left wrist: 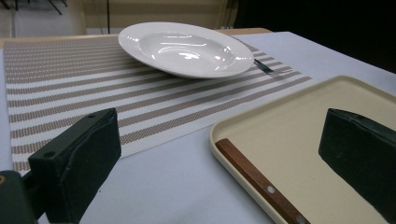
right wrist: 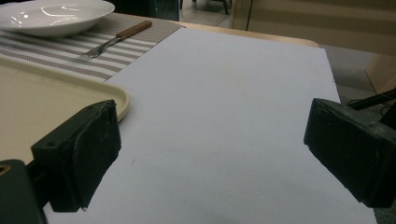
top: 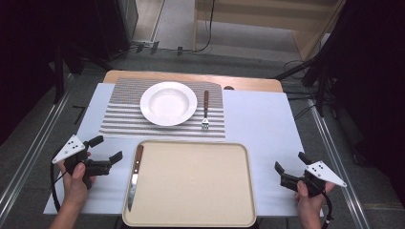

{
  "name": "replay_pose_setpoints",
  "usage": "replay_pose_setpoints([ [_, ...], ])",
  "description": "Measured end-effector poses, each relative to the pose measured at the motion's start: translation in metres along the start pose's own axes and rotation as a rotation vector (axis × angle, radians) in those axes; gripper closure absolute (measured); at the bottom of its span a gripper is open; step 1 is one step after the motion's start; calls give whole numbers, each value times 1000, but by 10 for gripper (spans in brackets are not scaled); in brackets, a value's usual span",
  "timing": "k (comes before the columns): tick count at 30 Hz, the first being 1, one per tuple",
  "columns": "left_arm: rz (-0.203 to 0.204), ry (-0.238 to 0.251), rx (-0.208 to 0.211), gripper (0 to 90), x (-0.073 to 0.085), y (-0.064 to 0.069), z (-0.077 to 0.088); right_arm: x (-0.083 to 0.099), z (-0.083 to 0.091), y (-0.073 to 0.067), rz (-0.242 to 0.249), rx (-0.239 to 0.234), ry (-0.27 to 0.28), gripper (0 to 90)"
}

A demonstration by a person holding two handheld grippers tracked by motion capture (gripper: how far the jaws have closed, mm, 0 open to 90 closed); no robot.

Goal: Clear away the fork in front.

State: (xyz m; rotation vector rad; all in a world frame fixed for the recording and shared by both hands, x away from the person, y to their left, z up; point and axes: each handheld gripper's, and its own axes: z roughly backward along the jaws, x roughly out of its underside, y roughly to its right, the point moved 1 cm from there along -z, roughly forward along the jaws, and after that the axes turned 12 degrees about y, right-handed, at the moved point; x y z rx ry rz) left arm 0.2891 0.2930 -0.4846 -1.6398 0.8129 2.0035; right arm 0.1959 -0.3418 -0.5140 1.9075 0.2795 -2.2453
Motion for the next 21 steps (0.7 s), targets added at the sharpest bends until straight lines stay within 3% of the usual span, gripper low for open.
replay_pose_setpoints([
  [4, 27, 9, -14, 0, 3, -7, 1, -6, 2, -3, 10, -1, 11, 31],
  [7, 19, 22, -25, 0, 1, -7, 2, -13, 1, -7, 14, -10, 20, 32],
  [16, -14, 43, -54, 0, 0, -13, 11, -39, -14, -30, 55, -100, 9, 34],
  [21, -9, 62, -43, 0, 2, -14, 13, -51, -32, -42, 56, -139, -5, 34],
])
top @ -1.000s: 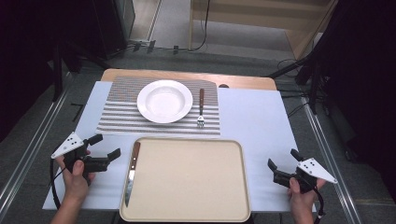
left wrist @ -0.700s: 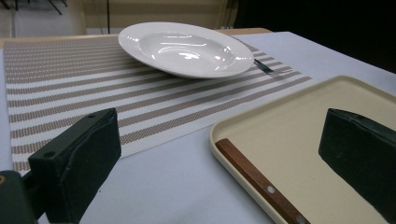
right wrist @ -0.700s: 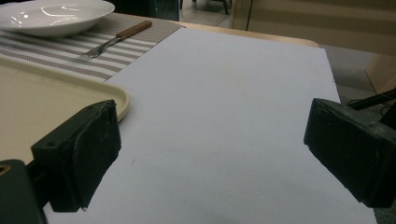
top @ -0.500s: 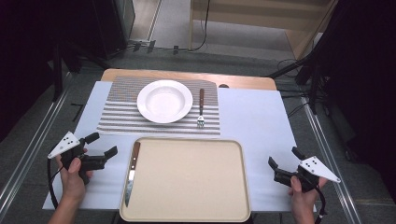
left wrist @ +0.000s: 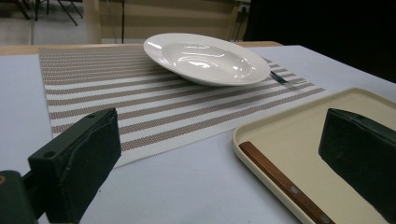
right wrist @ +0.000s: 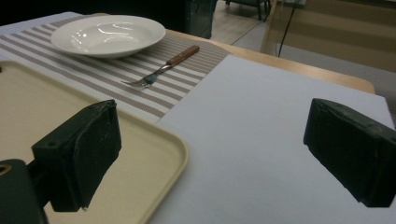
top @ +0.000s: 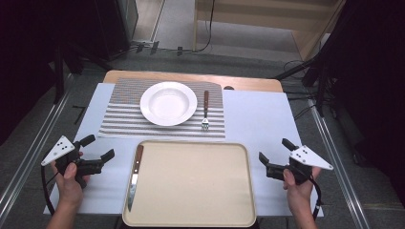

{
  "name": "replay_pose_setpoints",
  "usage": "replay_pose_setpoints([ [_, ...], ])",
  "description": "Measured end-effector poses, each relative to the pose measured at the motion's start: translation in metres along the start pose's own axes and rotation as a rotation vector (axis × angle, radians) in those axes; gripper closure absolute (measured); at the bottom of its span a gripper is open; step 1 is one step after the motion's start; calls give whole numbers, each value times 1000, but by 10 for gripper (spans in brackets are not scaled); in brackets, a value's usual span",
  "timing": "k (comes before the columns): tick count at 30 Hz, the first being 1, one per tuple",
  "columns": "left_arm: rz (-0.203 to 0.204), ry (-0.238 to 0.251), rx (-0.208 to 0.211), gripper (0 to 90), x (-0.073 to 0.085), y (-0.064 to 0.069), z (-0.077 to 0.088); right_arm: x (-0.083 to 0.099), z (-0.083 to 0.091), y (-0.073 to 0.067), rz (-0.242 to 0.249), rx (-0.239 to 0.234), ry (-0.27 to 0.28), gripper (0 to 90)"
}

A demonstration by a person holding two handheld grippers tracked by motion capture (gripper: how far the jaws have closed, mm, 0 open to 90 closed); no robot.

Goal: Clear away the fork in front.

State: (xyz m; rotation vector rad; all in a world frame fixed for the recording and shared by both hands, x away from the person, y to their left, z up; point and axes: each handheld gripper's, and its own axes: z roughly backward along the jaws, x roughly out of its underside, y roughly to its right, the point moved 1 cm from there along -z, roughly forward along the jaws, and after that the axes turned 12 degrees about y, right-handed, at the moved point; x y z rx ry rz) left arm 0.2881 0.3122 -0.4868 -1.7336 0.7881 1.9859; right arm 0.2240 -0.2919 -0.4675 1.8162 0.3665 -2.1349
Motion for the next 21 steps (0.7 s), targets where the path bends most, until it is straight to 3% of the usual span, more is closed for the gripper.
replay_pose_setpoints([
  [2, 0, 0, -1, 0, 1, -1, 0, -5, -10, -3, -17, -27, -6, 34],
  [10, 2, 2, -3, 0, 3, 0, 0, -27, -54, -20, 10, -91, -27, 34],
  [16, 10, 14, -3, 0, 4, 1, 0, -43, -82, -26, 43, -110, -45, 34],
  [21, 7, 19, 0, 0, 4, 1, 1, -51, -106, -29, 35, -124, -68, 34],
])
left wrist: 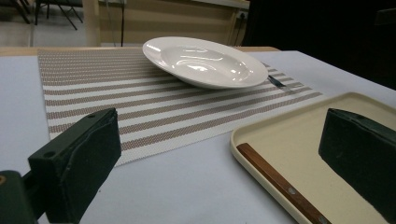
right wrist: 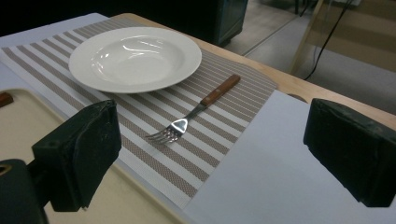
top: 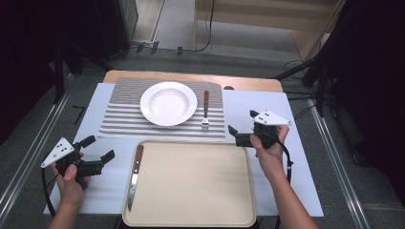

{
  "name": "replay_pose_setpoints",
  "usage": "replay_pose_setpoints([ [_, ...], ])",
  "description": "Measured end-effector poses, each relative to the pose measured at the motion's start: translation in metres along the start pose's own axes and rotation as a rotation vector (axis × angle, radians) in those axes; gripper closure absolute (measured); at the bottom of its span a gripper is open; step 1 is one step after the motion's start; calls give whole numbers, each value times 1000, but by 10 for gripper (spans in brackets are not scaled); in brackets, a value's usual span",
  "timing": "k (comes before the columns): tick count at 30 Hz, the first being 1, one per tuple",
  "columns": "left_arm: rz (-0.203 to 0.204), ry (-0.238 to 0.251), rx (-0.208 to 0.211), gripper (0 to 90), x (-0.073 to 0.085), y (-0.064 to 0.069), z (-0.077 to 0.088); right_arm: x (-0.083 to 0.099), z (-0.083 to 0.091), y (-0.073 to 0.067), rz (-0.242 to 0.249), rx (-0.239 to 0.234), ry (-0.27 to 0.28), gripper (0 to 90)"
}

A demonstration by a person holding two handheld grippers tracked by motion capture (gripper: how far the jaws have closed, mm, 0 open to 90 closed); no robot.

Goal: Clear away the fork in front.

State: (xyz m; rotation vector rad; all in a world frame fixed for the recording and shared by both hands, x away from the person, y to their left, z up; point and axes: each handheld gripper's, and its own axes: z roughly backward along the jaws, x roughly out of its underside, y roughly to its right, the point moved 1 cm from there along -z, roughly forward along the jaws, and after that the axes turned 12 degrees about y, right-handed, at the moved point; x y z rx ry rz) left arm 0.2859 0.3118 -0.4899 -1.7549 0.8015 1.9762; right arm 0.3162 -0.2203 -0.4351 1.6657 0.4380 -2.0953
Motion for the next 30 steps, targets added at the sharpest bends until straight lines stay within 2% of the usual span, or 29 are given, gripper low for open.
replay_pose_setpoints([
  [4, -2, 2, 3, 0, 0, 1, 0, -3, -18, 0, -10, -5, -28, 34],
  [7, 1, 3, 4, 0, 0, 1, 0, -3, -31, 3, -28, -5, -57, 115],
  [12, 0, 5, 5, 0, 0, 1, 0, -4, -53, 9, -55, 2, -120, 114],
  [18, 1, 4, 2, 0, 1, 1, 0, -7, -78, 16, -79, 20, -152, 106],
  [20, 4, 7, 3, 0, 1, 0, 0, -7, -87, 18, -96, 14, -177, 106],
  [26, 6, 7, 6, 0, 1, 1, 0, -4, -111, 21, -115, 32, -232, 107],
  [28, 7, 7, 7, 0, 1, 1, 0, -3, -118, 21, -131, 17, -245, 108],
  [30, 10, 8, 10, 0, 1, 0, 0, -1, -127, 21, -139, 37, -280, 158],
])
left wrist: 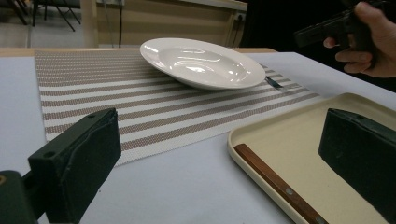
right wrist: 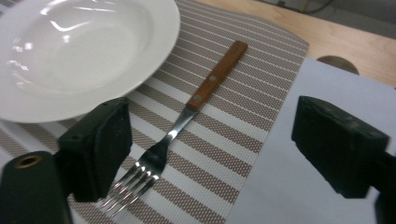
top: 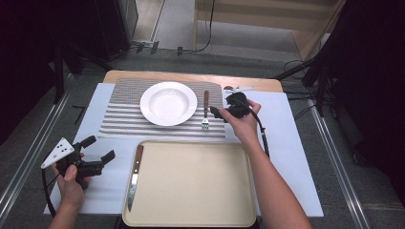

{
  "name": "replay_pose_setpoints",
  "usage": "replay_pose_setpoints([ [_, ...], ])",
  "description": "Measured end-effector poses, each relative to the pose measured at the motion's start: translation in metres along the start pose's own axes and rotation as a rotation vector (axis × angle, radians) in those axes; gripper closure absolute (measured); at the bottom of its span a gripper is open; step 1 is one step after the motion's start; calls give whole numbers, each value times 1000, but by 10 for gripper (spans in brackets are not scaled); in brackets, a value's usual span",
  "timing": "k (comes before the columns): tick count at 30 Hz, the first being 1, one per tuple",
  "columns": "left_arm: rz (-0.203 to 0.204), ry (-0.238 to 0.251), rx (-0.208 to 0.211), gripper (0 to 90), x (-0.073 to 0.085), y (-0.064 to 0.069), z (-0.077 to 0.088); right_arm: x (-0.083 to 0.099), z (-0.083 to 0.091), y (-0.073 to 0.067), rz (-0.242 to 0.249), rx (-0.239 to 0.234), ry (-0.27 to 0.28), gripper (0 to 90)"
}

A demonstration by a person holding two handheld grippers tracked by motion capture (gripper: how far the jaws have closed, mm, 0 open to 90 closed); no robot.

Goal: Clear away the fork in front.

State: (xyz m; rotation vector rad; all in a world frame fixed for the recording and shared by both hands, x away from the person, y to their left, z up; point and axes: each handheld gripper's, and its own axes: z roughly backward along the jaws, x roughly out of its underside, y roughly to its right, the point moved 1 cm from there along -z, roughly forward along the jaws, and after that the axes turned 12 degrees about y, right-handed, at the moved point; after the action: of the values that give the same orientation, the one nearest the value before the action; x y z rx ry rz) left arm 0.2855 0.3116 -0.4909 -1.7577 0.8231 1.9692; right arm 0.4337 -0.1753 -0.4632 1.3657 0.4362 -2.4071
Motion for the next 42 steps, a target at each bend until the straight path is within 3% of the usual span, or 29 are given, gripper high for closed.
replay_pose_setpoints([
  [4, 5, 2, 1, 0, 0, 0, 0, -3, -15, -2, -5, 36, -11, 308],
  [8, 3, 4, 7, 0, 0, 0, 0, -7, -26, -4, -43, 67, -3, 420],
  [13, 5, 6, 8, 0, 0, 0, 0, -3, -43, -8, -13, 109, -52, 457],
  [16, 7, 6, 11, 0, 0, 0, 0, 0, -52, -8, -45, 93, -67, 494],
  [19, 6, 6, 11, 0, 0, 0, 0, 2, -60, -8, -40, 90, -92, 528],
  [25, 5, 8, 14, 0, 0, 0, 0, -2, -72, -9, -135, 82, -166, 611],
  [27, 7, 10, 17, 0, 0, 0, 0, -5, -75, -11, -144, 73, -173, 616],
  [31, 3, 11, 16, 0, 0, 0, -1, -9, -80, -16, -144, 124, -204, 634],
  [35, -3, 6, 16, 0, 0, 1, -1, -9, -87, -17, -151, 149, -243, 640],
  [42, -6, 0, 14, 0, 0, 1, -1, -7, -94, -22, -137, 178, -259, 688],
])
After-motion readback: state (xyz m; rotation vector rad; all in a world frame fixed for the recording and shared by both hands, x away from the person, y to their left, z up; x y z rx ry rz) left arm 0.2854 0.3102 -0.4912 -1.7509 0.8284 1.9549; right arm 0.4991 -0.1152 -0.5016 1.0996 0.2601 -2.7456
